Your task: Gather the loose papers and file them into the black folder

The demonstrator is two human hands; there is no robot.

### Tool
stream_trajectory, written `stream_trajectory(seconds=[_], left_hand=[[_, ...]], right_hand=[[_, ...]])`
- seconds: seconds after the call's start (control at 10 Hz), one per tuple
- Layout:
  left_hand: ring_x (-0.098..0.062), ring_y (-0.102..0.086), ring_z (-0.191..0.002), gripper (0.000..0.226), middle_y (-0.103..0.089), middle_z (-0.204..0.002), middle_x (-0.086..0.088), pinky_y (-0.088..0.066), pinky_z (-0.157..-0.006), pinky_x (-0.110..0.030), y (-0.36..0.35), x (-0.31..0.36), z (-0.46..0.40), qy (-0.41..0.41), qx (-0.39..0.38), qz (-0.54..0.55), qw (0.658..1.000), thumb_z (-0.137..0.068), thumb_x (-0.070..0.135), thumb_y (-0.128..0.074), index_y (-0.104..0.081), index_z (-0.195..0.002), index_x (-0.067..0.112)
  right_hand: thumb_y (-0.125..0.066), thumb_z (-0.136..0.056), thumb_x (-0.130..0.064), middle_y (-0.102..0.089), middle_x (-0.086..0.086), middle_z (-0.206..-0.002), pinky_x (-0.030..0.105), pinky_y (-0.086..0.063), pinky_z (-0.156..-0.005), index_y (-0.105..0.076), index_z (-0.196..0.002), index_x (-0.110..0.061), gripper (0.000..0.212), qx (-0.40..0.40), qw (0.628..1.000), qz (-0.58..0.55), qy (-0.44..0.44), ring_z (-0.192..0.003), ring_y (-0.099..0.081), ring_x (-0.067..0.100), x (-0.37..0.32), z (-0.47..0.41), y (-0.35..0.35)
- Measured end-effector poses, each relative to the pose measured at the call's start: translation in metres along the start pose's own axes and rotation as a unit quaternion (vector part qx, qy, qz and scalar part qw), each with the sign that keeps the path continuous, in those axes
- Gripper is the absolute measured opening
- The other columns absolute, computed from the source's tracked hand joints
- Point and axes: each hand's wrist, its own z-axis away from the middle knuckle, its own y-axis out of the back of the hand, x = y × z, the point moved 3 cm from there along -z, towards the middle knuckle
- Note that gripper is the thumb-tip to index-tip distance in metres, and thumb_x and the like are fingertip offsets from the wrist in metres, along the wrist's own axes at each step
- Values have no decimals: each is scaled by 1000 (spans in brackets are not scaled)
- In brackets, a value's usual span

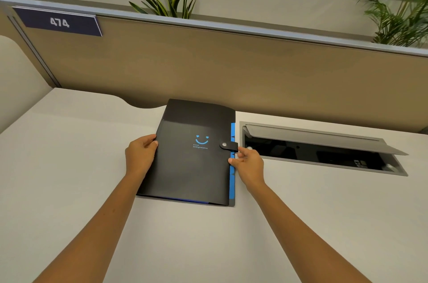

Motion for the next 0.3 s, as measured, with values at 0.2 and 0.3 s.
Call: stream_trajectory(seconds=[0.2,0.3], left_hand=[[-36,-53,-118,35,-57,-131,-18,-41,-101,-46,12,2,23,-23,0,-34,999,-95,17,-50,-54,-127,4],[-36,-59,-109,31,-62,-124,-17,-46,-95,-43,18,0,41,-57,21,-35,998,-94,11,-48,-57,-124,6]], right_hand=[[-69,-84,-14,-61,18,-116,26,-43,-84,-50,-132,-3,53,11,1000,-11,-4,-93,-53,17,5,20,10],[-68,-85,-16,-60,16,-115,24,-43,-83,-50,-132,-5,50,21,999,-23,-8,-93,-53,17,11,36,19]])
